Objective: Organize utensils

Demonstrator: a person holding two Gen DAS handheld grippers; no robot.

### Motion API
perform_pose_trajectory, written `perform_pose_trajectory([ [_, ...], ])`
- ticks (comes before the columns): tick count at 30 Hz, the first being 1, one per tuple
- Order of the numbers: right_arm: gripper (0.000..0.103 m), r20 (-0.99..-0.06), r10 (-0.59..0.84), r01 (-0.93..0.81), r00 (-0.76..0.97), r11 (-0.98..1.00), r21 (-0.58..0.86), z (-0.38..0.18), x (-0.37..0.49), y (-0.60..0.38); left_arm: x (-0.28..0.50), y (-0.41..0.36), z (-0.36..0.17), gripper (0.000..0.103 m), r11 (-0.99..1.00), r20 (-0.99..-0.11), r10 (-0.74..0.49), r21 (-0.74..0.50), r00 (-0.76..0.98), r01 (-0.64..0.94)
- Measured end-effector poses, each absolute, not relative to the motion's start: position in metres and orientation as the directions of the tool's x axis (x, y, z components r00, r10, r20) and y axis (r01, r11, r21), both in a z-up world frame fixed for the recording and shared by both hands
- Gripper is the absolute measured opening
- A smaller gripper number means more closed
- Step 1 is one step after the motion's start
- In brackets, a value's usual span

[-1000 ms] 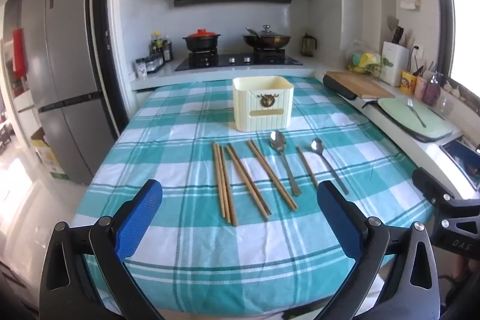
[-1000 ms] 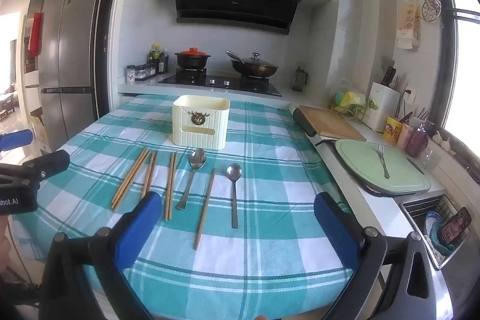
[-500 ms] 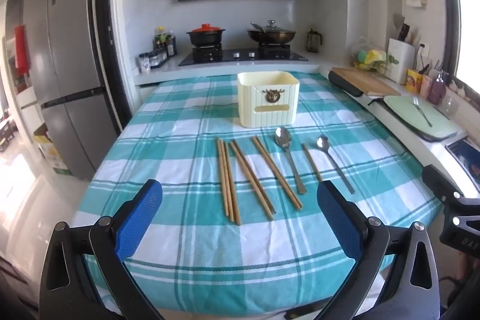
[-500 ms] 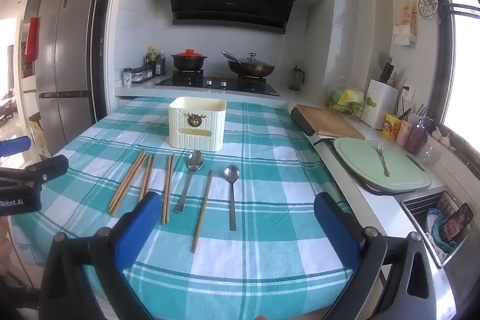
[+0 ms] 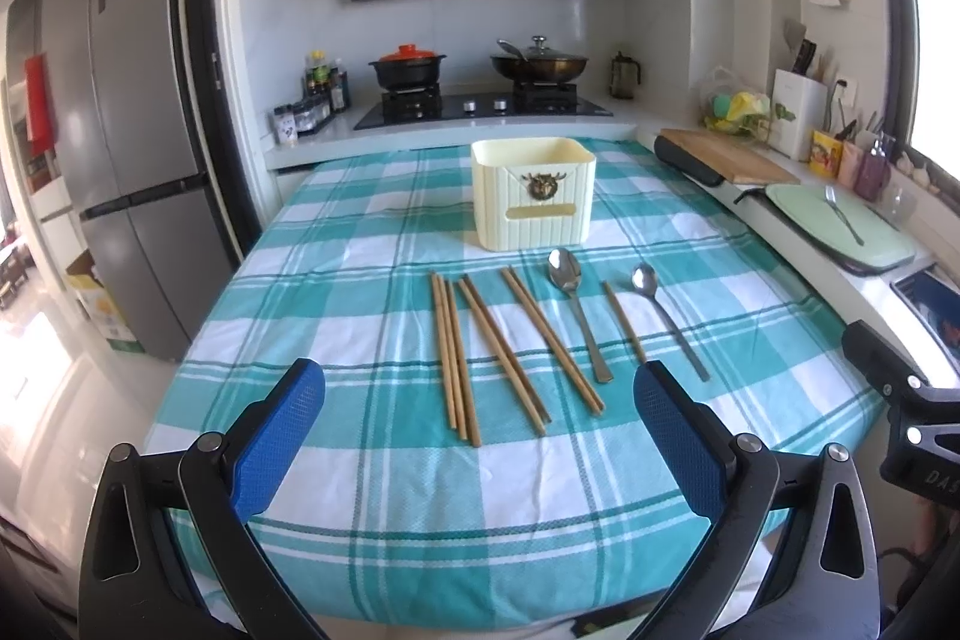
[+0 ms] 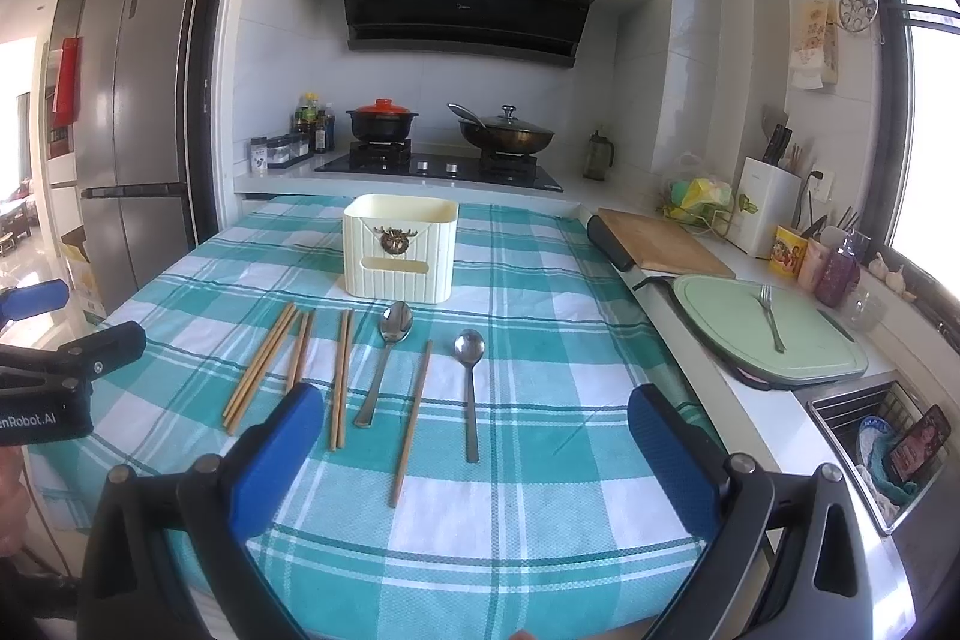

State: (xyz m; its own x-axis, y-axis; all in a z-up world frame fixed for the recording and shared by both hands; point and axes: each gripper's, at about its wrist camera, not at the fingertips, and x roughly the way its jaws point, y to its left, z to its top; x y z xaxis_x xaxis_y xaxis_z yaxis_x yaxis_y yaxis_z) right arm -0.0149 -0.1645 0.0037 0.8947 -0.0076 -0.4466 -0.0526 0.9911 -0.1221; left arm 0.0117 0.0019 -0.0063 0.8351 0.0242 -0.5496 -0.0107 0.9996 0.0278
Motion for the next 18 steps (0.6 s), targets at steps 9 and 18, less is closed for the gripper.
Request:
perform_pose_trajectory([
  [9, 0.103, -0.452, -0.007, -0.054, 0.892, 0.991, -0.123, 0.0017, -0.013, -0.1643, 0.0141, 0.0012, -0.0094, 0.103, 0.999, -0.559, 0.023, 0.035, 0.829, -0.004],
  [18, 0.103, -0.457, -0.009, -0.055, 0.889, 0.99, -0.126, 0.0014, -0.0111, -0.1623, 0.0153, -0.0017, -0.0118, 0.103, 0.999, -0.564, 0.028, 0.045, 0.825, -0.003],
])
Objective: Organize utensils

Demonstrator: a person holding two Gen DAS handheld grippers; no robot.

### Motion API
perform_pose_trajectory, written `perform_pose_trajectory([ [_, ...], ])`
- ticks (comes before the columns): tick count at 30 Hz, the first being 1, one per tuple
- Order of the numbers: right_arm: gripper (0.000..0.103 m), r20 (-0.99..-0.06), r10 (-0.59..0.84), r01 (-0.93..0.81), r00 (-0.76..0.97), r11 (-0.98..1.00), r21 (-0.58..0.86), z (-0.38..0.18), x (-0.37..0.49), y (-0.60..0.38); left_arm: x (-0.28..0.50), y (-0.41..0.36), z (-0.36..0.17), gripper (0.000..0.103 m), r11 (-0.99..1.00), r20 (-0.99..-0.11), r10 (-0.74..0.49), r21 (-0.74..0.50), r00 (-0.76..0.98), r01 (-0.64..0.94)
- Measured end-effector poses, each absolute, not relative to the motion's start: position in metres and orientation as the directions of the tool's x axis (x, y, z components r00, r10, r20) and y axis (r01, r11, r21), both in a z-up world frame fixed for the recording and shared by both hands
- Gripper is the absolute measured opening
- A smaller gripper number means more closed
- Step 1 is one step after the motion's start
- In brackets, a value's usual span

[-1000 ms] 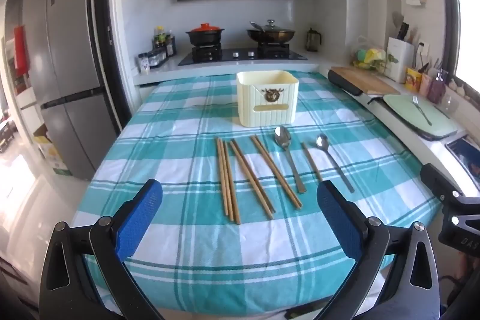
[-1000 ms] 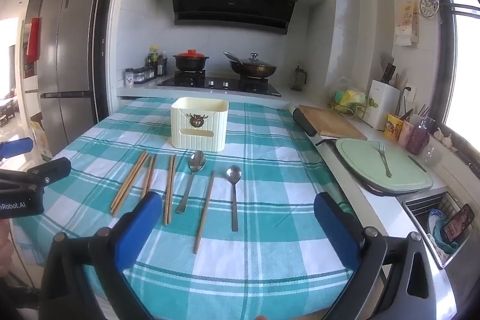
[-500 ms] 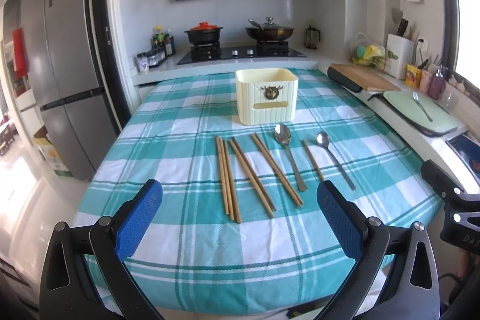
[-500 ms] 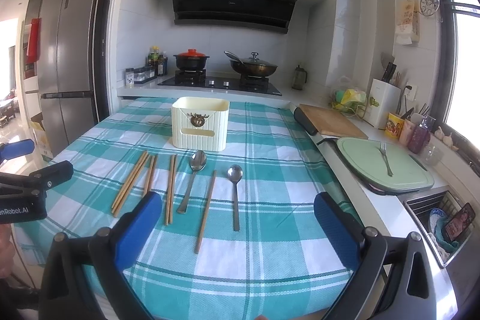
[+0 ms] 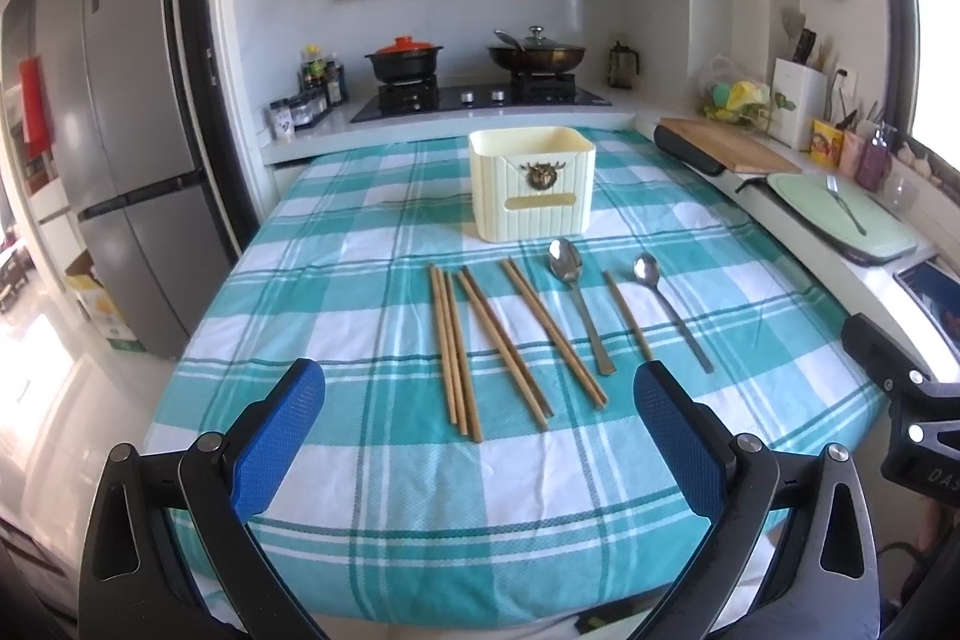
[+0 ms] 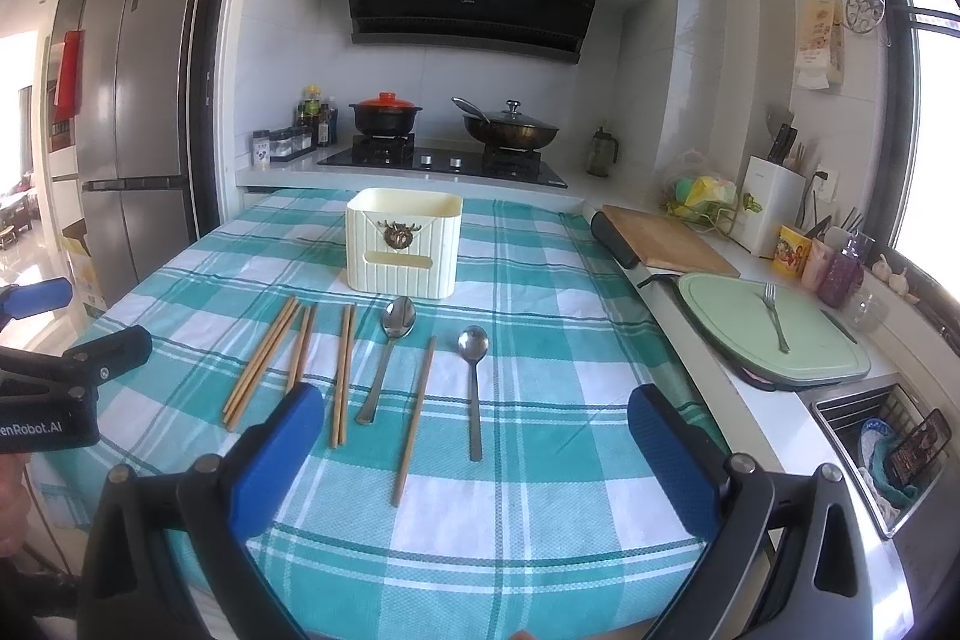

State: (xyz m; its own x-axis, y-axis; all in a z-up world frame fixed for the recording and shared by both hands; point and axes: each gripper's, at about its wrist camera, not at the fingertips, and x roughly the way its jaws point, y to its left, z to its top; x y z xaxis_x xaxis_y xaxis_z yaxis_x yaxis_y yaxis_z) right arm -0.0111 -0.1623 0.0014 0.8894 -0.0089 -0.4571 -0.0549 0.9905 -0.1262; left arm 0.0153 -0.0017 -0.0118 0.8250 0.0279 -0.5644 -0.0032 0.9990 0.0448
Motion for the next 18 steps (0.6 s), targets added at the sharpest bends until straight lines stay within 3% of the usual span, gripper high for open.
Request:
perform_pose_trajectory([
  [18, 0.103, -0.46, -0.009, -0.055, 0.888, 0.991, -0.126, 0.0014, -0.0097, -0.1621, 0.016, -0.0011, -0.0138, 0.103, 0.999, -0.567, 0.026, 0.047, 0.823, 0.0],
])
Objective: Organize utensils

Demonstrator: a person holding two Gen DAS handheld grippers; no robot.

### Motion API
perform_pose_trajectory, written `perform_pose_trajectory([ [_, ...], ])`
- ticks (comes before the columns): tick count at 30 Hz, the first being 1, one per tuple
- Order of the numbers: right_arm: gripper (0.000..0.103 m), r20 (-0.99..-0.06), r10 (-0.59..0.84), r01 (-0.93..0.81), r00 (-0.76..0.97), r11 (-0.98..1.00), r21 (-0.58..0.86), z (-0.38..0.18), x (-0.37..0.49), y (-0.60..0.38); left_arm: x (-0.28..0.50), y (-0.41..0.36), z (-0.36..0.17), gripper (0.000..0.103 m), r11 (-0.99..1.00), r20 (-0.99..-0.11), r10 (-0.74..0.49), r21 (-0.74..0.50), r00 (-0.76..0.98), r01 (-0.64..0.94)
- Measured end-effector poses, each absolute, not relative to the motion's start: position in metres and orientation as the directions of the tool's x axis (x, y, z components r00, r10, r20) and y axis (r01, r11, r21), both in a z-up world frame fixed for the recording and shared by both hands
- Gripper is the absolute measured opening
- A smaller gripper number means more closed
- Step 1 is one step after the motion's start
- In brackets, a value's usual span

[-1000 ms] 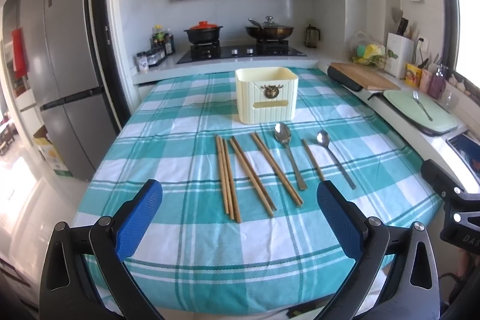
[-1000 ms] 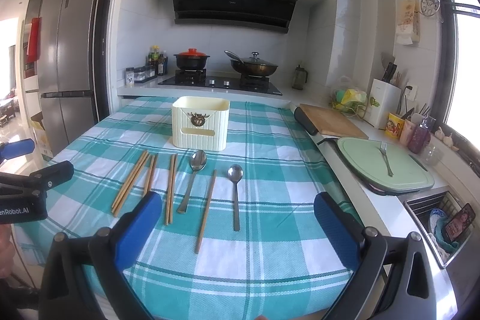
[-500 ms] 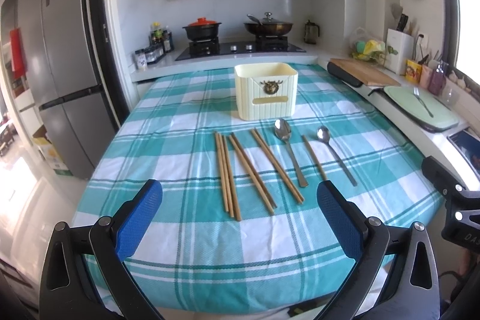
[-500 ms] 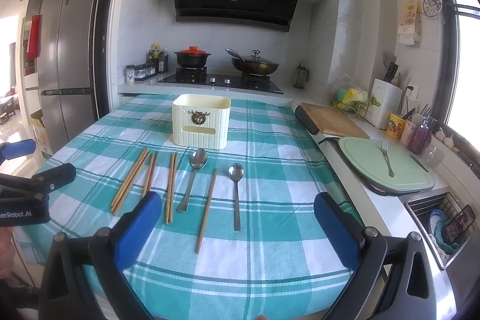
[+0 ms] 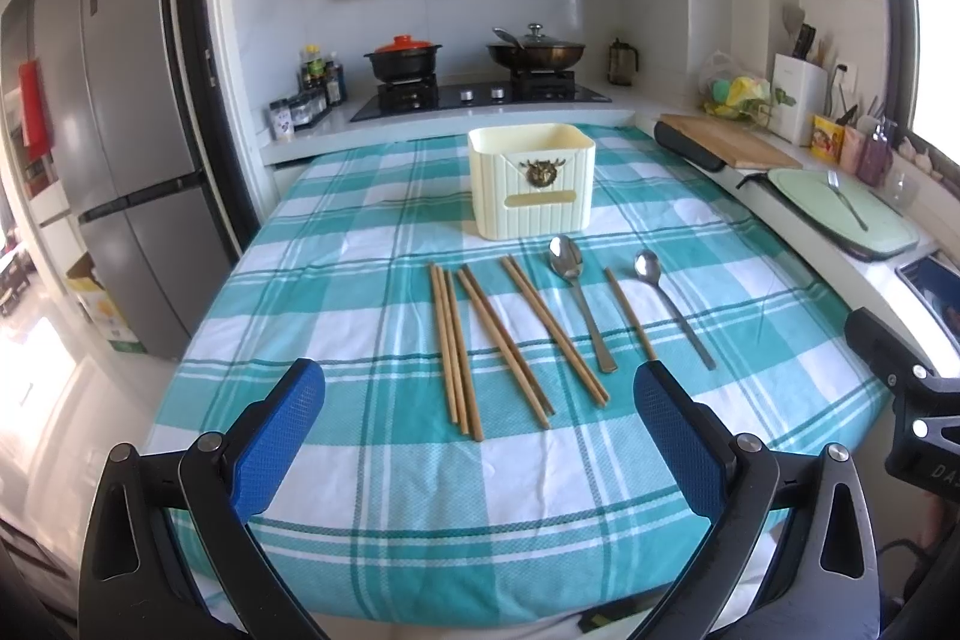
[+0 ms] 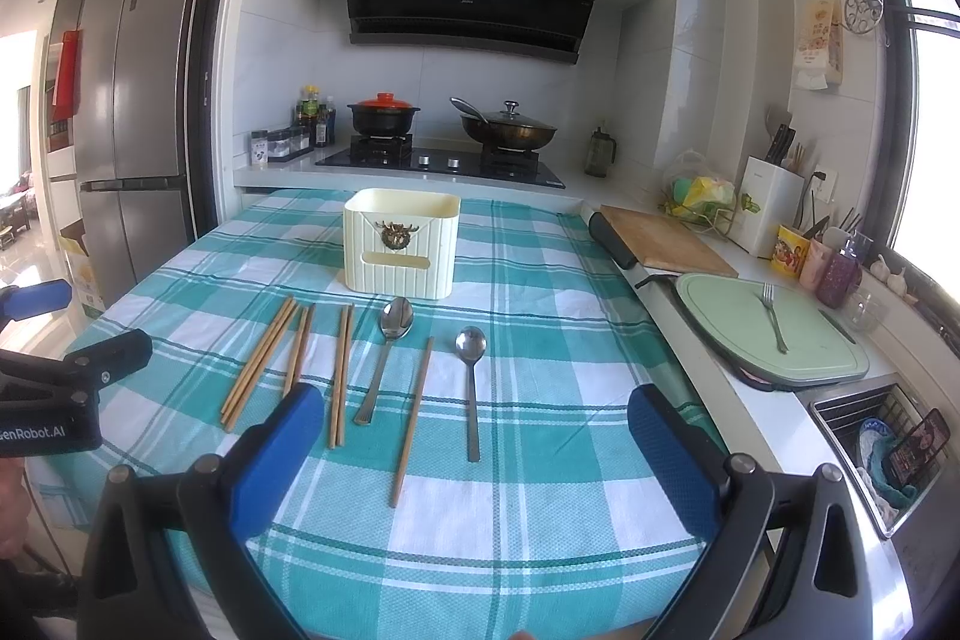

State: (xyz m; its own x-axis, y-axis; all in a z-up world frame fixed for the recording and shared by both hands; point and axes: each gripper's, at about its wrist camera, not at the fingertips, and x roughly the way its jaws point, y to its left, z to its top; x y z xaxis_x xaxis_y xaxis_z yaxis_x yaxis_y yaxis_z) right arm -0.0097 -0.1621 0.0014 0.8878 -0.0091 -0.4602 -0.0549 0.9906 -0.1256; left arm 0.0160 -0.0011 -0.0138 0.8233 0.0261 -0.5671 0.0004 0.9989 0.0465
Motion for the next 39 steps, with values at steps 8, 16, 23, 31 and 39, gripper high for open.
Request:
perform_pose_trajectory([
  [8, 0.103, -0.459, -0.009, -0.056, 0.888, 0.99, -0.127, 0.0014, -0.0098, -0.1619, 0.0158, -0.0018, -0.0136, 0.103, 0.999, -0.567, 0.027, 0.046, 0.823, -0.001],
  [16, 0.103, -0.46, -0.009, -0.055, 0.888, 0.99, -0.127, 0.0015, -0.0096, -0.1615, 0.0161, -0.0018, -0.0131, 0.103, 0.999, -0.567, 0.027, 0.047, 0.823, 0.0],
  [23, 0.103, -0.461, -0.009, -0.055, 0.888, 0.99, -0.126, 0.0015, -0.0093, -0.1615, 0.0166, -0.0019, -0.0127, 0.103, 0.999, -0.568, 0.027, 0.048, 0.823, 0.0],
  [31, 0.103, -0.461, -0.009, -0.055, 0.888, 0.99, -0.127, 0.0017, -0.0092, -0.1616, 0.0166, -0.0024, -0.012, 0.103, 0.999, -0.568, 0.027, 0.048, 0.823, 0.0],
  [39, 0.103, -0.463, -0.009, -0.057, 0.886, 0.99, -0.129, 0.0017, -0.0092, -0.1609, 0.0169, -0.003, -0.0113, 0.103, 0.999, -0.567, 0.026, 0.048, 0.824, 0.002],
])
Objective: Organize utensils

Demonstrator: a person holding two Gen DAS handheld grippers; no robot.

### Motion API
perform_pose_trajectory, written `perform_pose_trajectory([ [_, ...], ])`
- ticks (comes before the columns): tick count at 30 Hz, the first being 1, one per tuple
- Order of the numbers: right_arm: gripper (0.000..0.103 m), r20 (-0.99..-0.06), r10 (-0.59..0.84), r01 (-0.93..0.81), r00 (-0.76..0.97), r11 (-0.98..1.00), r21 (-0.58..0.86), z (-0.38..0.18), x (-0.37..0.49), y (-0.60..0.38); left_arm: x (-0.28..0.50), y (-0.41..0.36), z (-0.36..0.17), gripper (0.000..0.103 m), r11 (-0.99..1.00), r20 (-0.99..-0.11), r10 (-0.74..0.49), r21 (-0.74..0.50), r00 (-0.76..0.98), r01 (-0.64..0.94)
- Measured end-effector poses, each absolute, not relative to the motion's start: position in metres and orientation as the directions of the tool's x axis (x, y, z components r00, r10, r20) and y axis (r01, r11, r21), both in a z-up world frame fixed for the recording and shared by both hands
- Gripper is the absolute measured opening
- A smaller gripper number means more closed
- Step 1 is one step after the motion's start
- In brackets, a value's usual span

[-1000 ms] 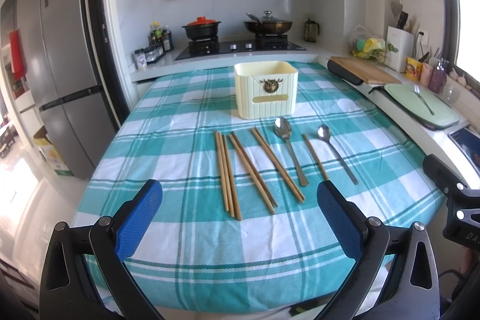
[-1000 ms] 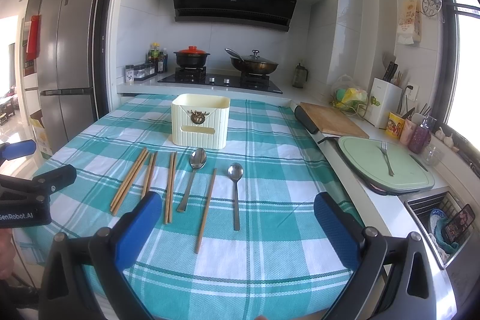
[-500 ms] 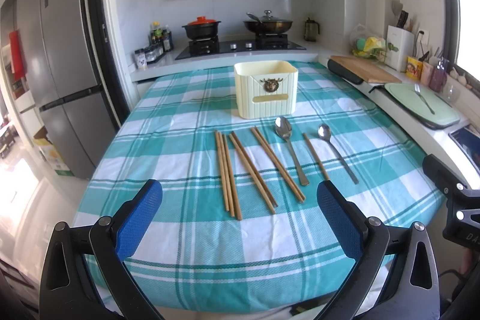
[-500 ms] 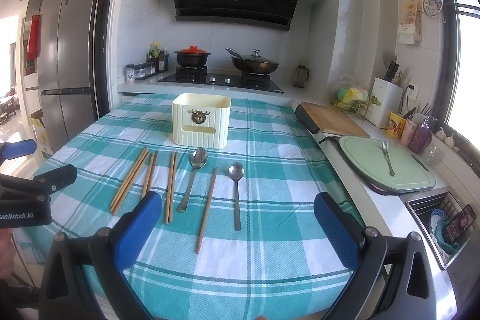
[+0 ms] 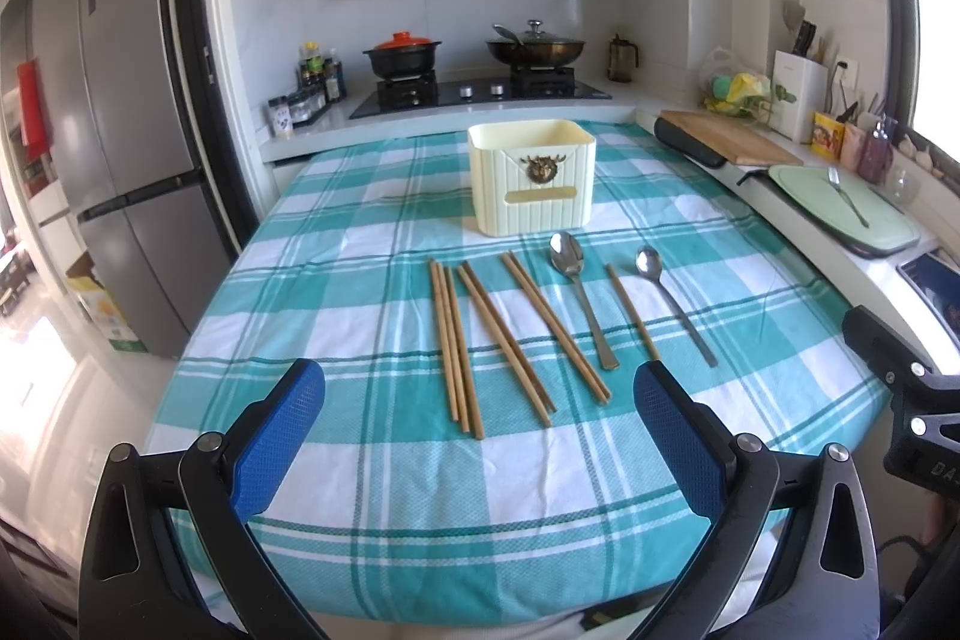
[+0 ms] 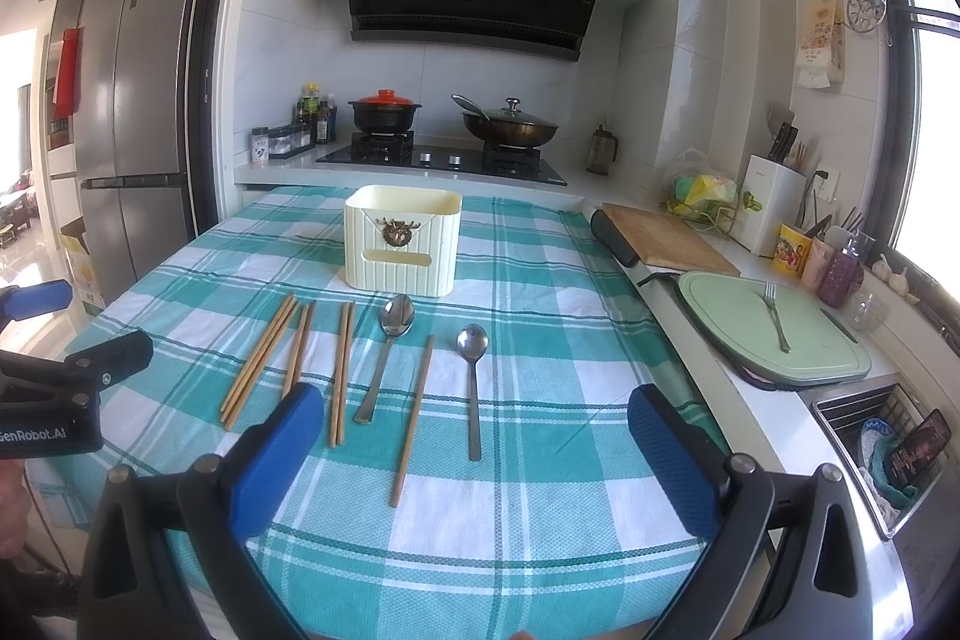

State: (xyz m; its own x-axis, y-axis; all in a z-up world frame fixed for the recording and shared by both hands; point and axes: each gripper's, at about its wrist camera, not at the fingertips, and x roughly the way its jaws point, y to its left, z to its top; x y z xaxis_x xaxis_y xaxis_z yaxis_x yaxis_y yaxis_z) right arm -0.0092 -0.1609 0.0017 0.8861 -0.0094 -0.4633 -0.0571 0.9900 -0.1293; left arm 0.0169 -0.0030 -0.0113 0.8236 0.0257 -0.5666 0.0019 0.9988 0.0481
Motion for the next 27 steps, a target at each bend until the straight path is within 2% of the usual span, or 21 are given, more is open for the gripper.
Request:
perform_pose_trajectory([
  [6, 0.103, -0.457, -0.014, -0.057, 0.889, 0.988, -0.141, 0.0, -0.011, -0.159, 0.015, -0.004, -0.018, 0.103, 0.998, -0.559, 0.001, 0.055, 0.829, 0.036],
  [10, 0.103, -0.457, -0.019, -0.052, 0.889, 0.988, -0.142, 0.0, -0.01, -0.159, 0.016, -0.007, -0.022, 0.103, 0.994, -0.553, 0.021, 0.101, 0.833, 0.041],
  [27, 0.103, -0.417, -0.021, -0.044, 0.909, 0.988, -0.145, 0.005, -0.003, -0.167, 0.024, 0.005, -0.015, 0.102, 0.999, -0.561, -0.016, 0.033, 0.828, 0.042],
])
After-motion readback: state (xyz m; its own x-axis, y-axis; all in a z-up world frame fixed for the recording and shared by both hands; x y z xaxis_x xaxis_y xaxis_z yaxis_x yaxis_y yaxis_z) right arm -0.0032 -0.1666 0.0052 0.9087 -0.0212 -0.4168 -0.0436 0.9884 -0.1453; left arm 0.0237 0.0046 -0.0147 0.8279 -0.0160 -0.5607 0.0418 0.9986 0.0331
